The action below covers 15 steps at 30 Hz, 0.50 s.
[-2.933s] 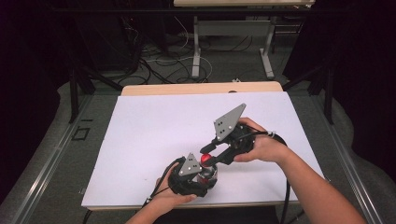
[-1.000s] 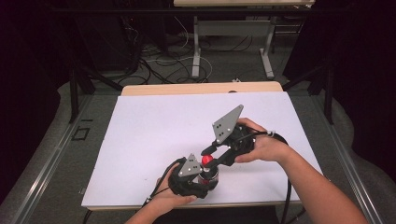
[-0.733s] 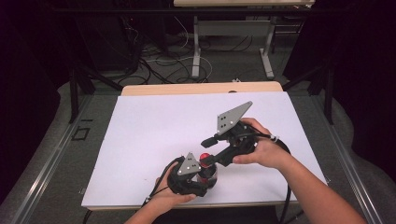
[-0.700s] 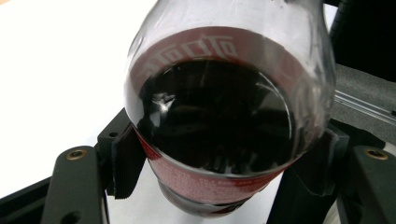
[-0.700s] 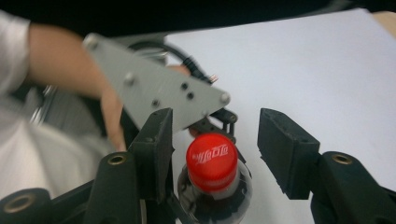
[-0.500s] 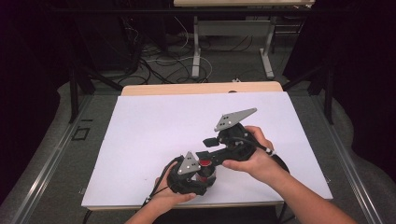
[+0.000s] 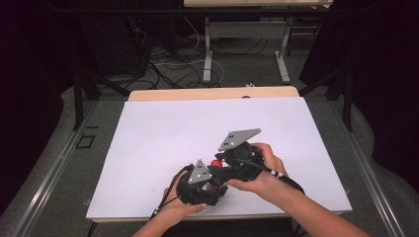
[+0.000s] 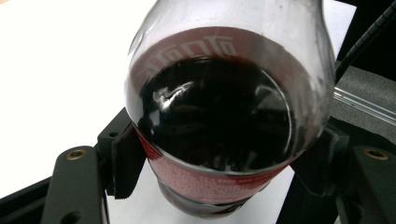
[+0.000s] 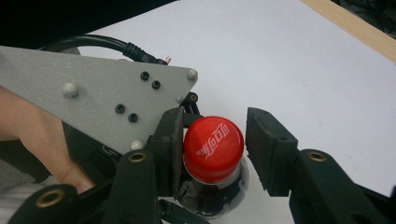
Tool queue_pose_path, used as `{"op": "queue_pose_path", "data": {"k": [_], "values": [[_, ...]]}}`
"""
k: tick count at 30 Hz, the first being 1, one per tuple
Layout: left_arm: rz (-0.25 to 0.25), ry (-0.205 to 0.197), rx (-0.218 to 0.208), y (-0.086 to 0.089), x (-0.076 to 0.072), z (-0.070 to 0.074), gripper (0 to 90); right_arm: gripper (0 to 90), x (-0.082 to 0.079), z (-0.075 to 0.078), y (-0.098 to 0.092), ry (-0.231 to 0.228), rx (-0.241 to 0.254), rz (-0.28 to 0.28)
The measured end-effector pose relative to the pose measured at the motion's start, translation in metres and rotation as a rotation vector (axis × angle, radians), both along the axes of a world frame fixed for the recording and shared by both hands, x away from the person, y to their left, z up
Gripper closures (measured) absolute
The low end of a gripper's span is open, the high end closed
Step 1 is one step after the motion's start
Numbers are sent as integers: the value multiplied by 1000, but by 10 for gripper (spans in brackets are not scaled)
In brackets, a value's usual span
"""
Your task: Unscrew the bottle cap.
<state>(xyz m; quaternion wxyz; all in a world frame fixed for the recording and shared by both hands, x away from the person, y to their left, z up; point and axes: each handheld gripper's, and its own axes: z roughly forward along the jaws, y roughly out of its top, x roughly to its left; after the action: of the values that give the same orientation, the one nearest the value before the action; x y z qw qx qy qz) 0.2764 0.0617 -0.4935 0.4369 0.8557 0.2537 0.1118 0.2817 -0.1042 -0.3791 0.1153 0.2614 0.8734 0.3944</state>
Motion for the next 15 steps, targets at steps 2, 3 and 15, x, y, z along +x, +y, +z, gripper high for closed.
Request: {"op": "queue_pose_path", "data": {"k": [2, 3, 15], "values": [[5, -4, -1, 0, 0, 0, 294, 595, 0, 0, -1, 3, -5, 4], [5, -5, -1, 0, 0, 0, 294, 599, 0, 0, -2, 7, -6, 7], [-31, -2, -2, -2, -2, -1, 294, 607, 26, 1, -13, 40, -17, 323]]}}
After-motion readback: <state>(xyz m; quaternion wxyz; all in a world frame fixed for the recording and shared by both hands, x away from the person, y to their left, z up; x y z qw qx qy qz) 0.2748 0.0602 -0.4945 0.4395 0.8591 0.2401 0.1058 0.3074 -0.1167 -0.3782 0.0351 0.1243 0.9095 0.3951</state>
